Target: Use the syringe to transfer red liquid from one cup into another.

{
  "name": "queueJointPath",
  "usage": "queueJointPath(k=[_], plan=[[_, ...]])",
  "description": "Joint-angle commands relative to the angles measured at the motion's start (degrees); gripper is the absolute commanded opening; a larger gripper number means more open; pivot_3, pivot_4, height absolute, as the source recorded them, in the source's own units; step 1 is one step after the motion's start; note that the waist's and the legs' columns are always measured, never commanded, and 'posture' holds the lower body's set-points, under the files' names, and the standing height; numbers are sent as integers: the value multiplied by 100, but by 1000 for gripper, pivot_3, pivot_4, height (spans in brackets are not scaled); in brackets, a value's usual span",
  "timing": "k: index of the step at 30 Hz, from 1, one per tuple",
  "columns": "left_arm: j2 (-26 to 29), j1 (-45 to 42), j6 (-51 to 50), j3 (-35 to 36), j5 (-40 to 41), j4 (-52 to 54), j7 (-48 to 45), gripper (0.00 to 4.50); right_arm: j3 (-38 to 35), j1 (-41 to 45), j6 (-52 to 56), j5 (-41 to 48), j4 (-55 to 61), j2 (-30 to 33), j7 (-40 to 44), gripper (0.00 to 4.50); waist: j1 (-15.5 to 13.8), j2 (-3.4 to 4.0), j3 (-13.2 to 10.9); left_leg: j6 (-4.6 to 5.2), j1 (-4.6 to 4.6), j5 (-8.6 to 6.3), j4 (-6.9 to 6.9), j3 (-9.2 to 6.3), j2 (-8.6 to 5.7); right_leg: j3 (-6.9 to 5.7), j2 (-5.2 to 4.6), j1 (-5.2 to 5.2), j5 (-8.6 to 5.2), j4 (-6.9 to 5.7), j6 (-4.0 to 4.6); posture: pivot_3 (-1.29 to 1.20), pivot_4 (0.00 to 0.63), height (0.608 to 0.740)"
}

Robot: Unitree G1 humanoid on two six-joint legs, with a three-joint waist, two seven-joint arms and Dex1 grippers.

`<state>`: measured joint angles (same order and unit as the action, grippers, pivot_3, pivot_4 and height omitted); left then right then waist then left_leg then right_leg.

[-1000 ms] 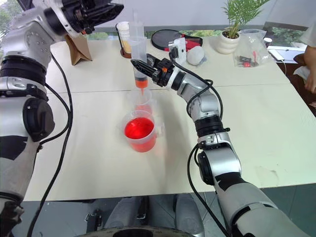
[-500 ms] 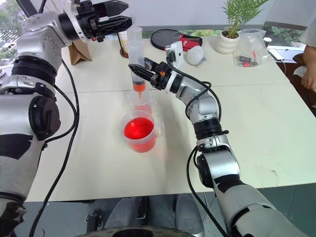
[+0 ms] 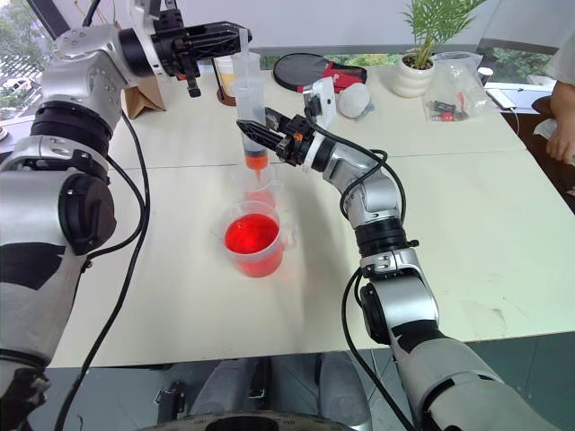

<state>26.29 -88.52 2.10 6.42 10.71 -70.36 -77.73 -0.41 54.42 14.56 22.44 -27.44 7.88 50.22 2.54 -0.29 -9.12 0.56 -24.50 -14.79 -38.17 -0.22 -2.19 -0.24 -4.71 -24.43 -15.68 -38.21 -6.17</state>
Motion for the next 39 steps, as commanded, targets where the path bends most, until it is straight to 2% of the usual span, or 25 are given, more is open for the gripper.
queueJointPath(k=[1, 9, 39], plan=[[38, -139, 23, 50, -9, 114, -143, 102, 104, 165, -204, -56, 134, -69, 173, 1394, 0, 0, 0, 0, 0, 0, 0, 0, 0, 0, 0, 0, 0, 0, 0, 0, 150, 740], [92, 119, -97, -113, -153, 222, -581, 102, -32, 325, -273, -60, 10, -73, 150, 1394, -1, 0, 0, -3, 0, 2, 0, 0, 0, 0, 0, 0, 0, 0, 0, 0, 150, 740], [-18, 839, -212, -219, -233, 648, -571, 102, -248, 718, -419, -89, -211, 87, 159, 1394, 0, 0, 0, -6, 0, 3, -1, -1, 0, 0, -1, 0, 0, -1, 0, 0, 150, 740]])
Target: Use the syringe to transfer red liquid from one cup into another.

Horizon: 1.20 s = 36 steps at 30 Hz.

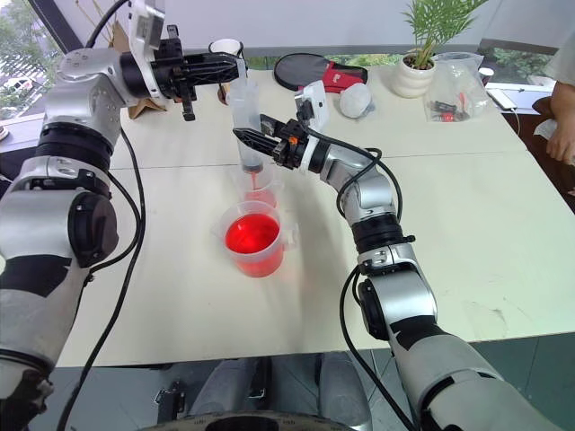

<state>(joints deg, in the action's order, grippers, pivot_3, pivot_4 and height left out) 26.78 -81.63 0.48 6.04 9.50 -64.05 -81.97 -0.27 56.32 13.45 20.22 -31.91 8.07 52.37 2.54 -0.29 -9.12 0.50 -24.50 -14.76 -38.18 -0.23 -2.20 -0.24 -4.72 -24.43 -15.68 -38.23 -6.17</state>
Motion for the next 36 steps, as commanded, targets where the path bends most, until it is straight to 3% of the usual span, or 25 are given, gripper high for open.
queueJointPath(k=[1, 12, 15, 19, 25, 29, 34, 36], plan=[[-69, 157, -50, -183, -114, 22, -144, 102, -265, 534, -311, 131, 231, 74, -54, 1394, -1, 0, 0, 0, 0, 0, 0, 0, 0, 0, 0, 0, 0, 0, 0, 0, 150, 740], [-91, 133, -113, -100, -30, 12, -76, 102, -298, 579, -357, 89, 151, 95, -26, 1394, -1, 0, 0, 0, 0, 0, 0, 0, 0, 0, 0, 0, 0, 0, 0, 0, 150, 740], [-26, -24, -358, 94, 163, -6, -34, 887, -274, 545, -335, 87, 209, 94, -9, 1394, -3, 0, 0, 0, 0, 0, 0, 0, 0, 0, 0, 0, 0, 0, 0, 0, 150, 740], [153, -107, -522, 232, 276, 26, 25, 2812, -250, 502, -319, 95, 276, 86, -7, 1394, 3, 0, 0, 0, 0, 0, 0, 0, 0, 0, 0, 0, 0, 0, 0, 0, 150, 740], [591, 49, -942, 381, 472, 259, -15, 2812, -273, 455, -261, 132, 377, 95, -9, 1394, 19, 0, 0, 0, 0, 0, 2, 0, 1, 0, 1, -2, 0, -2, 0, 0, 150, 740], [907, 655, -1305, 484, 594, 719, 120, 2812, -313, 390, -127, 225, 519, 113, -87, 1394, 16, 0, 0, -1, 1, 0, 2, -1, 1, 0, 0, -3, 0, -6, 0, 0, 150, 740], [1052, 1813, -1789, 605, 815, 2089, 588, 2812, -1096, 636, 791, 1107, 914, 213, -728, 1394, -25, 0, 0, -4, 0, 2, -1, -8, 0, 2, -6, -2, 0, -10, 0, 0, 150, 740], [1046, 2339, -2151, 606, 999, 3217, 824, 2812, -1573, 901, 1789, 1612, 1148, 676, -1201, 1394, -63, 0, -1, -5, -8, 2, -5, -12, -2, 4, -13, -3, 0, -8, 1, 0, 150, 740]])
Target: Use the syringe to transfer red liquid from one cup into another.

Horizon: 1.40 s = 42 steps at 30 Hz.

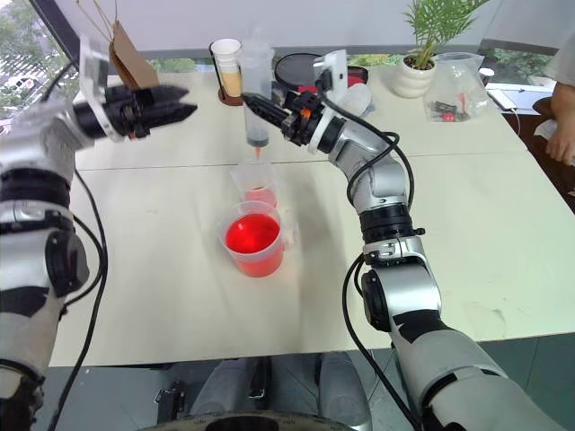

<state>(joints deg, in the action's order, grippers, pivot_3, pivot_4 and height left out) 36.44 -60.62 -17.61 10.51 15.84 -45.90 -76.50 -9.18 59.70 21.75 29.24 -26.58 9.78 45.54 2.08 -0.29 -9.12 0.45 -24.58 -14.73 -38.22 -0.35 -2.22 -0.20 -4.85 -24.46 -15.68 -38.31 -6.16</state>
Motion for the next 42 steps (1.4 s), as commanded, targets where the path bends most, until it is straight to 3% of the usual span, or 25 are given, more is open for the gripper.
queueJointPath(k=[1, 6, 10, 13, 18, 23, 29, 35, 39, 42], plan=[[88, 438, -550, 159, 469, 1870, 366, 2812, -797, 627, 1328, 835, 691, 708, -691, 1394, -56, 0, 0, -1, -5, 0, 0, -1, -2, 2, -15, -1, 0, 3, 0, 0, 150, 740], [315, 1591, -1612, 228, 1039, 3763, 743, 2812, -1068, 984, 3865, 921, 250, 2228, -1599, 1394, -137, 0, 1, 1, -9, -5, 8, -1, -7, 4, -33, -3, 0, 27, 2, 0, 150, 740], [292, 2302, -2073, 257, 1377, 4626, 1113, 2812, -1109, 651, 5342, 795, -108, 2819, -1986, 1394, -117, 0, 1, 27, 0, -20, 16, 2, -6, 6, -37, 1, -1, 33, 4, 0, 150, 740], [212, 2473, -2101, 190, 1437, 4835, 1342, 2812, -1757, 276, 6188, 890, -308, 2588, -2452, 1394, -106, 0, 1, 27, 2, -18, 19, 6, -3, 6, -34, 1, -1, 33, 5, 0, 150, 740], [388, 2797, -2401, 102, 1668, 5269, 1361, 2812, -1967, -712, 6973, 851, 560, 2121, -2869, 1394, -115, 3, 1, 25, 5, -16, 17, 12, -1, 7, -31, 2, -1, 25, 4, 0, 150, 740], [854, 3218, -2521, -38, 1725, 5554, 1226, 2812, -1881, -1391, 7075, 751, 1174, 1838, -3192, 1394, -115, 3, 1, 25, 5, -16, 16, 14, -2, 7, -28, 2, -1, 28, 4, 0, 150, 740], [931, 3487, -2384, -183, 1650, 5556, 1293, 2812, -1908, -1498, 6793, 358, 1239, 1617, -3414, 1394, -126, 3, 2, 28, 22, -18, 13, 13, -1, 6, -22, 23, -1, 30, 4, 0, 150, 740], [860, 3704, -2296, -210, 1661, 5483, 1401, 2852, -1698, -1662, 6462, 213, 1383, 1694, -3324, 4325, -132, 1, 3, 29, 21, -18, 12, 12, -2, 6, -21, 25, -1, 31, 4, 0, 150, 740], [792, 3802, -2145, -203, 1591, 5262, 1487, 2852, -1436, -1799, 6300, 436, 1750, 2089, -2759, 4421, -150, 1, 3, 30, 21, -18, 12, 11, -2, 6, -20, 25, -1, 31, 4, 0, 150, 740], [752, 3916, -2028, -190, 1539, 5087, 1560, 2852, -1131, -2108, 5810, 563, 1967, 2913, -1825, 4421, -161, 3, 1, 33, 18, -20, 11, 11, -6, 5, -19, 25, -1, 35, 4, 0, 150, 740]])
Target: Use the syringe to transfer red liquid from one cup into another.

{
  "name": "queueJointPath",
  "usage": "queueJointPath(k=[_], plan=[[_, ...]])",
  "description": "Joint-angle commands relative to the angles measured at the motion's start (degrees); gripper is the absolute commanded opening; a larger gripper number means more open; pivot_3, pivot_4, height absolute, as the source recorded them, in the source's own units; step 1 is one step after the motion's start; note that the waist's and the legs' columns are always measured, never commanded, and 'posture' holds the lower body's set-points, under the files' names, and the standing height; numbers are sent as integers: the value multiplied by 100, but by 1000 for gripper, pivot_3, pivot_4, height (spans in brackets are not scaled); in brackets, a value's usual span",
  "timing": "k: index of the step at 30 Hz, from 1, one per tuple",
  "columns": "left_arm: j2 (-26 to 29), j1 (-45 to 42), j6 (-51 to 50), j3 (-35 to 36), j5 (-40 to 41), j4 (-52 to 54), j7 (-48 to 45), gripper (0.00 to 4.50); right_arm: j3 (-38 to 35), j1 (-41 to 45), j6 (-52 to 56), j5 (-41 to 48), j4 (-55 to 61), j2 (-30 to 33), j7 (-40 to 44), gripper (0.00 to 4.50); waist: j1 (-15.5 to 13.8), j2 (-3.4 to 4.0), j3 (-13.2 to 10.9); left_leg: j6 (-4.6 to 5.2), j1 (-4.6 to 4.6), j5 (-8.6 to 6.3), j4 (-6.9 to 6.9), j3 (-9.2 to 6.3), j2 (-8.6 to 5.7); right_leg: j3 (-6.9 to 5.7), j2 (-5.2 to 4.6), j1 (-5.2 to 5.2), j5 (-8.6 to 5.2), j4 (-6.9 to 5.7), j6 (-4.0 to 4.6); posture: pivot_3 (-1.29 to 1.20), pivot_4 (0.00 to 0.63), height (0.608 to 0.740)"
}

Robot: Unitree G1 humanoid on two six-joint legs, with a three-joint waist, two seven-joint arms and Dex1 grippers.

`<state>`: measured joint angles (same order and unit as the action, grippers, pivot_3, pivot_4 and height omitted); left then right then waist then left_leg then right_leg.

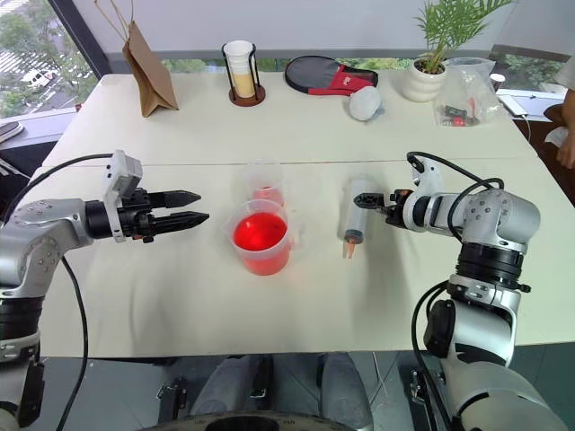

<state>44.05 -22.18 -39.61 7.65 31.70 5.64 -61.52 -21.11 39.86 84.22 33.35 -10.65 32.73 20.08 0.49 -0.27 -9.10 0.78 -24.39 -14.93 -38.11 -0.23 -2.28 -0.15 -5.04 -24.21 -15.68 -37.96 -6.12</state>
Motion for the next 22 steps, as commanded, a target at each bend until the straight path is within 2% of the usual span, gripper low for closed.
queueJointPath(k=[1, 3, 5, 7, 10, 12, 15, 22], plan=[[-2, 158, 229, 105, -66, -128, 63, 2852, 107, -404, -716, 213, 480, 1002, 1226, 4421, -5, 1, 0, 4, 0, -2, 0, 0, -1, 0, 1, 0, 0, 0, 0, 0, 150, 740], [22, 344, 311, 137, -79, -225, 48, 2852, -107, -1258, -1342, 422, 731, 1712, 2387, 4421, -16, 1, 0, 13, -2, -7, 1, 0, 0, -2, 1, 3, 0, 12, -1, 0, 150, 740], [30, 514, 349, 192, -65, -271, 65, 2852, -500, -2333, -2041, 471, 1028, 2145, 3271, 4421, -15, 0, 0, 24, 1, -14, 2, -3, 5, -5, 5, 21, -1, 34, -3, 0, 150, 740], [40, 675, 380, 227, -51, -250, 81, 2852, -898, -3252, -2665, 406, 1258, 2227, 3718, 4421, 8, -1, -1, 30, 12, -18, 3, -8, 17, -7, 13, 53, -2, 72, -3, 0, 150, 740], [5, 861, 451, 194, -121, -272, 147, 2852, -1193, -4049, -3194, 342, 1677, 2053, 3760, 4421, 45, 0, -2, 40, 57, -25, 5, 6, 18, -1, 2, 93, -2, 84, -3, 0, 150, 740], [-18, 886, 437, 133, -163, -352, 185, 2852, -1145, -4212, -3417, 318, 1845, 1919, 3644, 4421, 59, 0, -3, 40, 96, -27, 6, 10, 20, 6, -3, 125, -2, 86, -2, 0, 150, 740], [-94, 816, 534, 71, -210, -527, 236, 2852, -899, -4000, -3787, 121, 1784, 1748, 3302, 4421, 28, 1, -2, 38, 112, -28, 6, 7, 23, 8, -8, 143, -13, 88, 18, 0, 150, 740], [-144, 753, 672, 99, -270, -780, 240, 2852, -676, -3920, -4210, 7, 1881, 1554, 3073, 4421, -54, 3, -1, 37, 85, -31, 20, 9, 17, 6, -22, 110, -3, 97, 2, 0, 150, 740]])
